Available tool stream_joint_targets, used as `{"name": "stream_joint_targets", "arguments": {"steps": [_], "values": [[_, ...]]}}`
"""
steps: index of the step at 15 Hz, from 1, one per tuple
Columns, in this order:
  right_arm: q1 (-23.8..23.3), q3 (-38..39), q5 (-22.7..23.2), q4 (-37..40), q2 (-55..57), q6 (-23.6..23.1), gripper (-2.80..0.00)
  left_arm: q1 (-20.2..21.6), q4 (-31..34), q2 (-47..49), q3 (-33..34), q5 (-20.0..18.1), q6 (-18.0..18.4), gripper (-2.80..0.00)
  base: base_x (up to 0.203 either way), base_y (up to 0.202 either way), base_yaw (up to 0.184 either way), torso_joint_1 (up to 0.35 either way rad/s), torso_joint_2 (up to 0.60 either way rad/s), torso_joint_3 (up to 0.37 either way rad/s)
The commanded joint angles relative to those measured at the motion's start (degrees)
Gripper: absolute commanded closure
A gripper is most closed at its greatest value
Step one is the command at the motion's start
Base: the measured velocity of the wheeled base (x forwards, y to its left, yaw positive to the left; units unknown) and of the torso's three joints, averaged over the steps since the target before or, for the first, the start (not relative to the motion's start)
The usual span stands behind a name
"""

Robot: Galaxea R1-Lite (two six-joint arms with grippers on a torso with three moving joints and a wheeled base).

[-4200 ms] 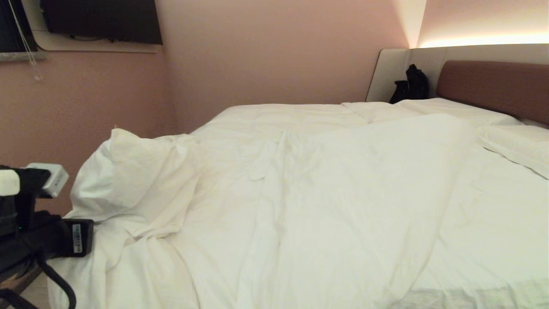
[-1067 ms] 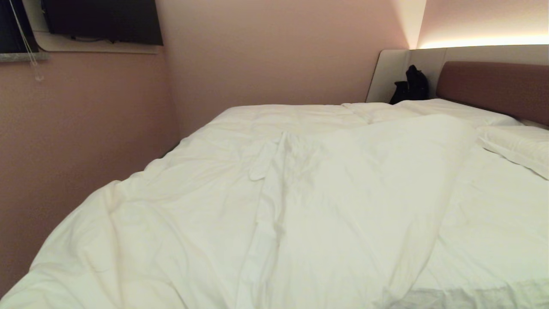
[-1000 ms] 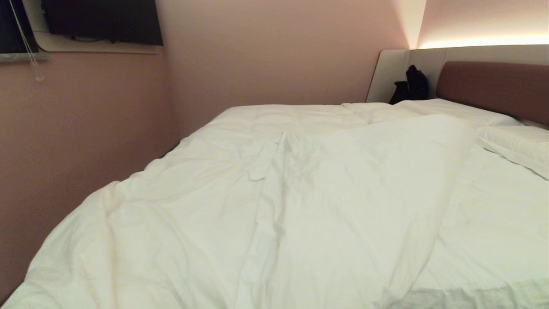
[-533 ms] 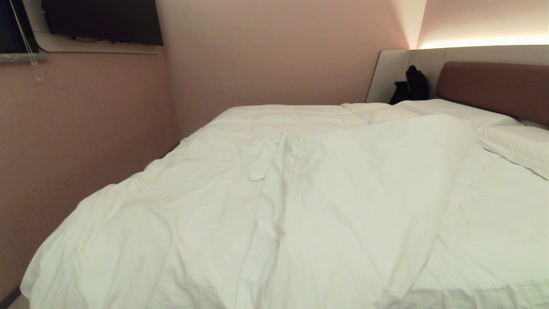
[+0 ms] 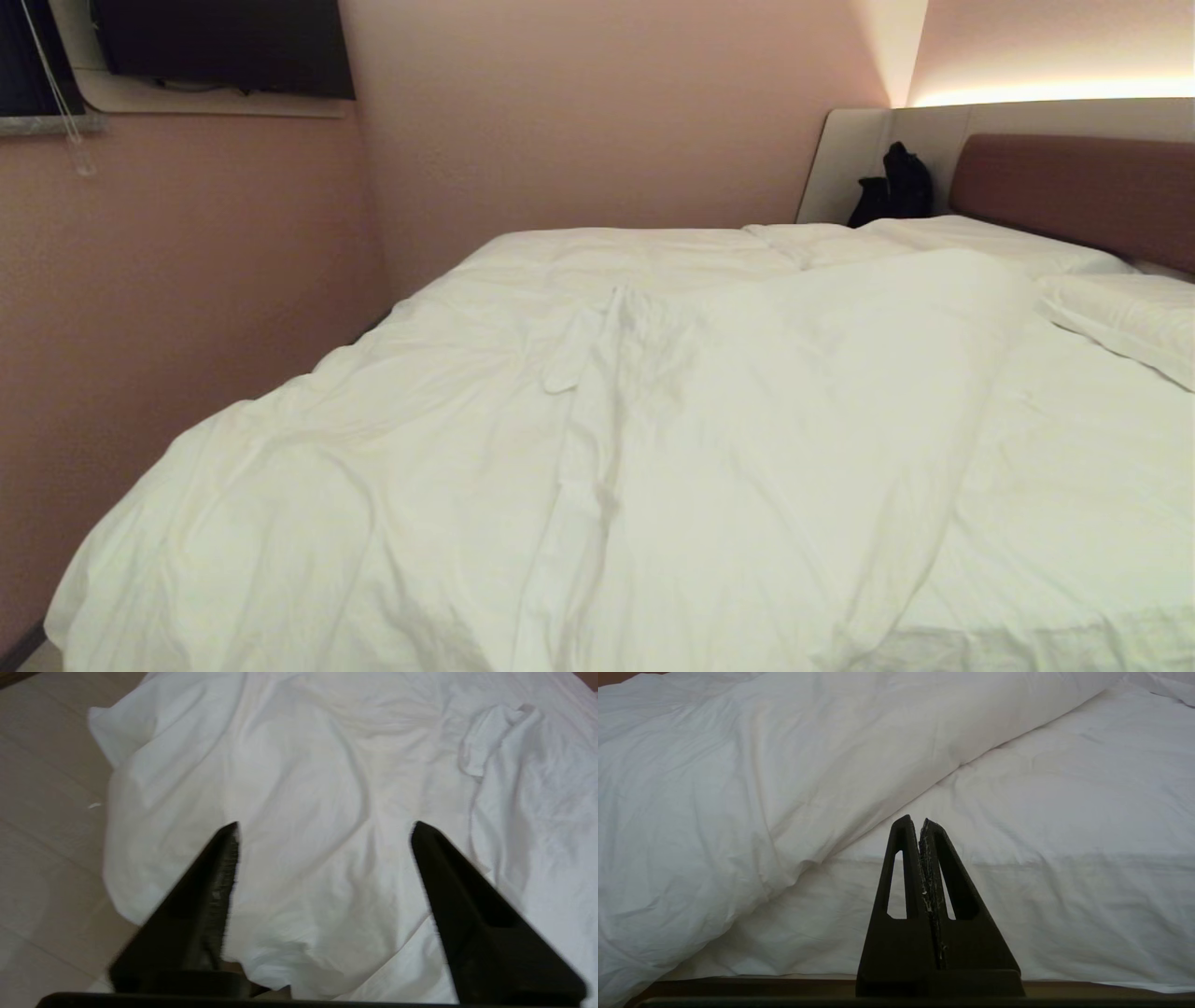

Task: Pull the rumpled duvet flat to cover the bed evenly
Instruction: Flatten the corners of the folded blanket

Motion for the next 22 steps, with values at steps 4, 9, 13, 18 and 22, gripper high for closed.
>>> {"name": "stream_joint_targets", "arguments": {"steps": [4,9,13,18,22], "values": [[0.0,0.0,0.0,0.0,0.0,0.0,0.0,0.1,-4.9,21.5,-5.5,-4.3,-4.2,0.0,0.0,0.0,0.0,0.0,0.0,0.0],[0.0,0.0,0.0,0.0,0.0,0.0,0.0,1.2,-13.3,39.5,-8.9,-0.2,-4.9,0.0,0.0,0.0,0.0,0.0,0.0,0.0],[0.0,0.0,0.0,0.0,0.0,0.0,0.0,2.4,-14.7,49.4,-13.1,6.1,-6.0,0.0,0.0,0.0,0.0,0.0,0.0,0.0],[0.0,0.0,0.0,0.0,0.0,0.0,0.0,7.3,-14.9,61.2,-16.7,6.6,-8.1,0.0,0.0,0.0,0.0,0.0,0.0,0.0],[0.0,0.0,0.0,0.0,0.0,0.0,0.0,15.4,-17.3,68.7,-21.6,5.9,-3.2,0.0,0.0,0.0,0.0,0.0,0.0,0.0]]}}
